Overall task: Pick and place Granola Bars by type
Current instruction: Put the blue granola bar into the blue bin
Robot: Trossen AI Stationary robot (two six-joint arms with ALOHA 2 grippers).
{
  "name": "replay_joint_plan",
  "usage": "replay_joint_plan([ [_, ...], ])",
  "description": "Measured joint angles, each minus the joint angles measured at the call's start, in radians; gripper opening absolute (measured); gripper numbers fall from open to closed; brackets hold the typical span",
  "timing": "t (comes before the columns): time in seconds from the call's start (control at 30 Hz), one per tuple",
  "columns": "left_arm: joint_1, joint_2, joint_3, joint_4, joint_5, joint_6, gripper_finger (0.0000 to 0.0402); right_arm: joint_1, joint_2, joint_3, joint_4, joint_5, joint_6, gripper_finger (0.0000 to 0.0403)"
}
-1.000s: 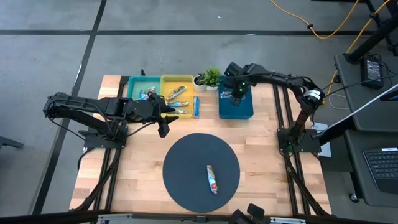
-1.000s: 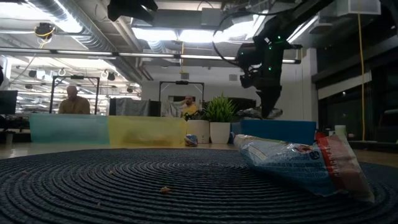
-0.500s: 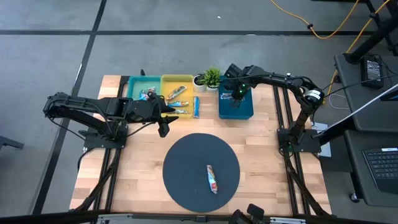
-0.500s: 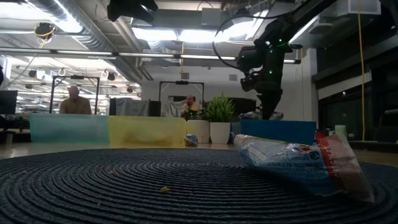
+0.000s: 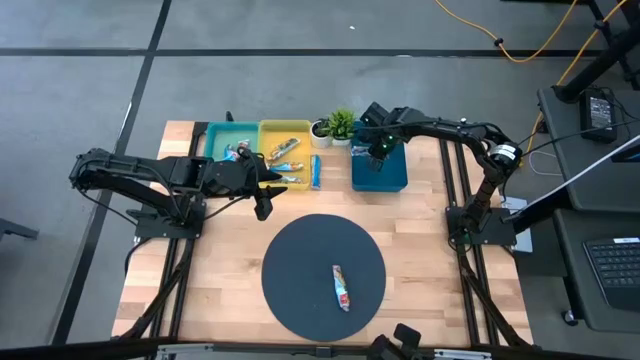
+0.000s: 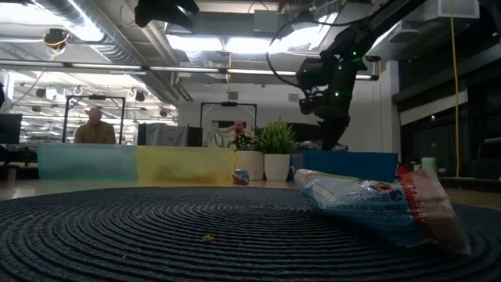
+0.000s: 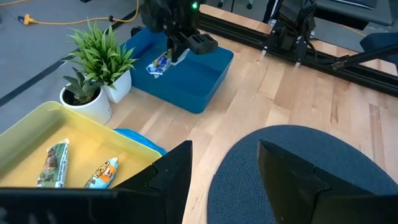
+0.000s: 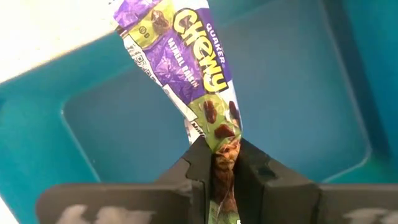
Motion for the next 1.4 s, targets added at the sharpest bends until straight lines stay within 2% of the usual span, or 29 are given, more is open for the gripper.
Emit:
replay_joint_plan([
  [0.27, 0.000, 0.000, 0.000, 0.000, 0.008, -0.003, 0.0173, 0.000, 0.000, -0.077, 0.001, 0.001, 0.000, 0.0049],
  [0.63, 0.000, 0.000, 0.000, 0.000, 0.010, -0.001, 0.0173, 0.000, 0.000, -0.081, -0.015, 0.001, 0.003, 0.0055],
  [0.73, 0.000, 0.000, 0.000, 0.000, 0.010, 0.001, 0.0173, 0.000, 0.000, -0.081, -0.015, 0.001, 0.002, 0.0079],
  [0.93, 0.000, 0.000, 0.000, 0.000, 0.010, 0.001, 0.0173, 0.000, 0.000, -0.065, -0.023, 0.001, 0.010, 0.0163],
  [1.07, 0.000, 0.000, 0.000, 0.000, 0.010, 0.001, 0.0173, 0.000, 0.000, -0.016, -0.047, 0.001, 0.031, 0.0203],
  [1.2, 0.000, 0.000, 0.000, -0.001, 0.011, 0.016, 0.0173, 0.000, 0.000, 0.067, -0.089, 0.001, 0.033, 0.0217],
  [1.4, 0.000, 0.000, 0.000, -0.001, 0.011, 0.036, 0.0173, 0.024, 0.000, 0.222, -0.144, 0.002, 0.056, 0.0212],
])
